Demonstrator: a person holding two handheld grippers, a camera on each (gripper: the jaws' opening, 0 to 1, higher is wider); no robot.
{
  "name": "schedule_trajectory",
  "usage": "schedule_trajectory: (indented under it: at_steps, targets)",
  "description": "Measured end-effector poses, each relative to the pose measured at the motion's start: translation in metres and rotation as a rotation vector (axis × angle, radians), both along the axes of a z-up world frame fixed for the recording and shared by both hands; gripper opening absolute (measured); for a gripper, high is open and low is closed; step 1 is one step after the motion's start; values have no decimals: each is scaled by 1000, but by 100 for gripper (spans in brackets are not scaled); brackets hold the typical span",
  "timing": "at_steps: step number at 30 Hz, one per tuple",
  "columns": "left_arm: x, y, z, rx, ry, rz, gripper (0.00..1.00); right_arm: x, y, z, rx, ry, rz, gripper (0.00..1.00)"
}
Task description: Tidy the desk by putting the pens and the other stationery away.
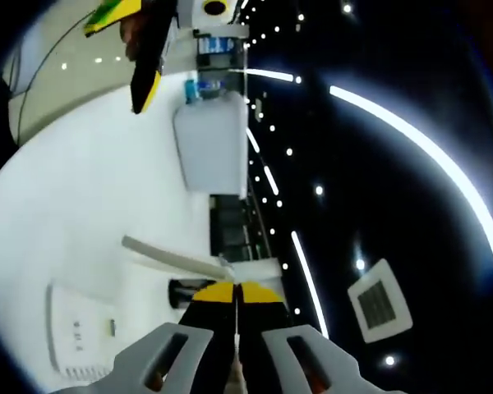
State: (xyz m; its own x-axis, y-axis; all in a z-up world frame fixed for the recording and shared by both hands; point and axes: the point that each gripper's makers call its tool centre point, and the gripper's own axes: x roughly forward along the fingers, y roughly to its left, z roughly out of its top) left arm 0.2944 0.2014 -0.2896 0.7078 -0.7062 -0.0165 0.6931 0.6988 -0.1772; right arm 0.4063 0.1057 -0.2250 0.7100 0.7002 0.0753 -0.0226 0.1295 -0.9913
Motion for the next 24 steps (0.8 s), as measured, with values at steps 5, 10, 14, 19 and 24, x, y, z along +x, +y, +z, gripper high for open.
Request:
schedule_trajectory:
  at_steps: [5, 10, 14, 19, 24]
  targets:
    - [10, 2, 5, -27, -9, -27, 62, -9, -18, 9, 16, -18, 3, 0]
    - [17, -6, 10, -45, -11, -75, 63, -19, -29, 12, 21, -18, 23, 0]
    - [21, -14, 14, -56, -16, -108, 64, -29, -36, 15, 12, -44, 42, 0]
    - [36, -21, 17, -44, -20, -157, 65, -40, -40, 20, 11, -65, 67, 0]
    - [49, -26, 18, -19, -10, -202, 67, -47, -43, 20, -6, -81, 89, 0]
